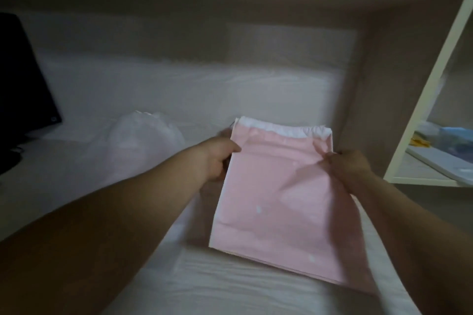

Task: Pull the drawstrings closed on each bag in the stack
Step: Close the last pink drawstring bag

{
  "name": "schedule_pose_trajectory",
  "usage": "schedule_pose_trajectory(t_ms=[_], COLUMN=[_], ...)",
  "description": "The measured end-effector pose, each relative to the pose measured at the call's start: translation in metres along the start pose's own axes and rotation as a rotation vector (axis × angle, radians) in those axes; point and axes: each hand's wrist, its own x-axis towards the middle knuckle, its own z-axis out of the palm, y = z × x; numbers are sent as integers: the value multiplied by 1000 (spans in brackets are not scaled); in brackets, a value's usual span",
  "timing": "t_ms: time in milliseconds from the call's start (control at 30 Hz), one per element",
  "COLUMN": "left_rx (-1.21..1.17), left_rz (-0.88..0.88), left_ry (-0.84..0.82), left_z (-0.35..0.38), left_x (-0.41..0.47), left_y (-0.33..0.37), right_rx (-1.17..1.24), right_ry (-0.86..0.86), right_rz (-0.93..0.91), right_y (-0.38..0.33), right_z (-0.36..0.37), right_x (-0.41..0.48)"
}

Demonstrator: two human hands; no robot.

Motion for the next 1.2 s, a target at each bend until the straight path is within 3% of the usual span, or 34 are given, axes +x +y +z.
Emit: schedule_pose_trajectory(t_ms=[100, 233, 367, 433, 633, 767, 867, 933, 1100, 1200], left_rx=[53, 107, 47, 76, 85, 50, 98, 114, 106, 158], left_rz=[-26, 33, 66, 84, 102, 183, 259, 298, 353, 388], left_ry=[-33, 0, 89, 82, -28, 38, 70, 62, 149, 199], left_z=[-15, -34, -40, -39, -42, -43, -31, -25, -17, -10], left_x=[-12, -28, -30, -31, -43, -8, -11, -8, 9, 13], left_y=[-7, -35, -63, -70, -67, -71, -69, -73, -78, -78], right_rx=[-8, 35, 100, 171, 344, 354, 541, 610, 452, 345], right_ry=[-61, -126, -382, -422, -322, -300, -381, -348, -127, -126], right_rz=[3, -127, -65, -11, -48, -89, -55, 2, -33, -133], right_y=[-1, 16, 39, 36, 31, 31, 27, 26, 27, 22], right_z=[-9, -1, 12, 8, 17, 29, 27, 28, 33, 35], right_x=[-20, -62, -100, -107, -98, -100, -102, -96, -96, -97])
